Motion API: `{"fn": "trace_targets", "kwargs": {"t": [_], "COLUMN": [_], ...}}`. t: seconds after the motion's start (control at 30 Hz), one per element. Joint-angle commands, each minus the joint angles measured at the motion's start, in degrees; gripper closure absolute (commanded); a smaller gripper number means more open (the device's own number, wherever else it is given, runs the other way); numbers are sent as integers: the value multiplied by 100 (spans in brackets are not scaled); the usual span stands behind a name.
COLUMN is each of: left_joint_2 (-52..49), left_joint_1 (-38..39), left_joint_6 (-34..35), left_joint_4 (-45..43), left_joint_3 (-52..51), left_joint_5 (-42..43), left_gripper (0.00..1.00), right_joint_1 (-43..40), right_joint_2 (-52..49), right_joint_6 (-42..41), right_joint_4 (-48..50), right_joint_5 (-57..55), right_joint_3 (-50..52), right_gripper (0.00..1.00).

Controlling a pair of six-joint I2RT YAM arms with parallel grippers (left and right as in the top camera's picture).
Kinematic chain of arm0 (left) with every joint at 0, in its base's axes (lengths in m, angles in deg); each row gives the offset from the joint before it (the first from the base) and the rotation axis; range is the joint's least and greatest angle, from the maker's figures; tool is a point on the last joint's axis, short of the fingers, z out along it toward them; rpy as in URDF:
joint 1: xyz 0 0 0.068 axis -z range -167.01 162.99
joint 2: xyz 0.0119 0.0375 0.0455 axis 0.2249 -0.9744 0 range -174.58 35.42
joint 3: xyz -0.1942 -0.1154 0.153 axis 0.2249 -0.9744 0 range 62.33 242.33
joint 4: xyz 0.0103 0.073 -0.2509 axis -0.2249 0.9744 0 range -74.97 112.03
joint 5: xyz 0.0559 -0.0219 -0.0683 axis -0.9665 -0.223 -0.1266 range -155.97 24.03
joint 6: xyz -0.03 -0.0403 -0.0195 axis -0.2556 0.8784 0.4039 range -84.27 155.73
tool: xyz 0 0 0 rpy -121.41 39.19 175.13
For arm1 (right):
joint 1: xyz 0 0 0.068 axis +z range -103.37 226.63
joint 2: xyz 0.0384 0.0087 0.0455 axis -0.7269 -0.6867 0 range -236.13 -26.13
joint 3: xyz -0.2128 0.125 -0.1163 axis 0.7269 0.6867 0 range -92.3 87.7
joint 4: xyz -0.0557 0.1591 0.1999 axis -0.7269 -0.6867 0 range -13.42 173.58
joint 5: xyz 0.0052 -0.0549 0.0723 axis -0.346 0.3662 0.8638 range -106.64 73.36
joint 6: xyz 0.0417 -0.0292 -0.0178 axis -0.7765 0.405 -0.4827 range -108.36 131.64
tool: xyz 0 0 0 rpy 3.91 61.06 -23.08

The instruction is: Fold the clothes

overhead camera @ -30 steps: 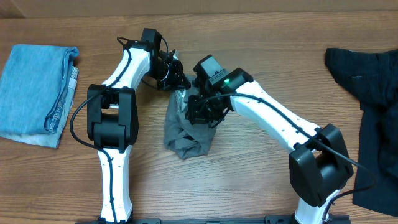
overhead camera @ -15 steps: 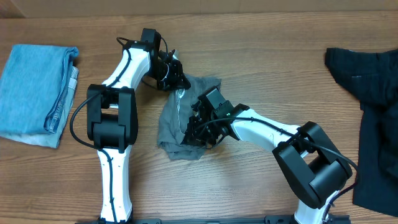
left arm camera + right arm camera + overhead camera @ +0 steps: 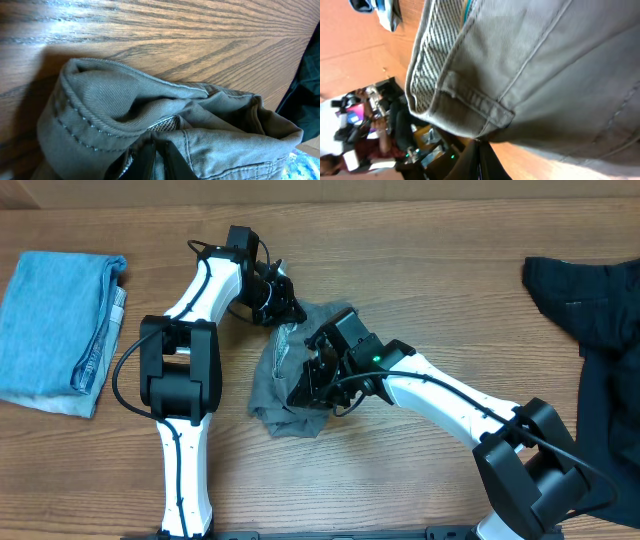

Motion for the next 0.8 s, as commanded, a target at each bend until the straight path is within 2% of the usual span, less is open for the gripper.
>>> {"fn": "trace_targets", "kwargs": {"t": [0.0, 0.1, 0.5, 0.67, 0.77], "left_joint_2": [-63, -63, -63, -63, -63], "left_joint_1": [-31, -31, -33, -37, -39], "left_joint_6": [37, 37, 37, 33, 24], "left_joint_4": [-9, -7, -42, -44, 22], "left_joint_3": [-105, -105, -105, -105, -105], "left_joint_5": [-214, -214, -214, -219, -238], "left_gripper": [89, 89, 88, 88, 88], "right_joint_1": [59, 59, 636, 629, 629], "right_joint_2": [105, 105, -328, -870, -1119], "right_joint_6": [131, 125, -483, -807, -1139], "right_joint_4": [267, 789, 1766, 3128, 3508], "right_joint_5": [-424, -396, -402, 278, 566], "right_joint_3": [-120, -120, -118, -118, -118], "right_gripper": [96, 96, 96, 96, 96]}}
